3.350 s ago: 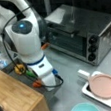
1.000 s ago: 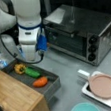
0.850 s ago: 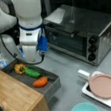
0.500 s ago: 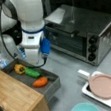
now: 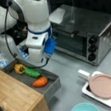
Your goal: Open the drawer. Pick up the carrot. Put the carrots in the drawer.
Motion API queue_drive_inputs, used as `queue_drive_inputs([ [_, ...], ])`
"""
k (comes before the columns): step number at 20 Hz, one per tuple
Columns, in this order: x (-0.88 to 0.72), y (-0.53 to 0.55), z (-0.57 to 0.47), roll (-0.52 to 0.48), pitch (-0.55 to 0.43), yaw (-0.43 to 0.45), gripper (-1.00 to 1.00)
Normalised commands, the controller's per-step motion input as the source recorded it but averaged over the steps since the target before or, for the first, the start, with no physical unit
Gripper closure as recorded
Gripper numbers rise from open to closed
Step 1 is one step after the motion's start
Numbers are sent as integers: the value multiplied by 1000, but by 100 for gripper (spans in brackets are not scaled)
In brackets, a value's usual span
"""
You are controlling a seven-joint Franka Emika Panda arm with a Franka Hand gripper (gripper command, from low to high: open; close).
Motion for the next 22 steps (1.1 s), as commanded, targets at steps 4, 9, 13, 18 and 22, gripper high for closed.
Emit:
queue_drive_inputs([
  [4, -28, 299, -262, -22, -244, -201, -100],
  [9, 46, 57, -306, 38, -237, -103, -100],
  [13, 97, -86, -246, 69, -185, -40, -100],
  [18, 90, -119, -137, 74, -132, 2, -100],
  [22, 44, -94, -88, 67, -98, 33, -100],
])
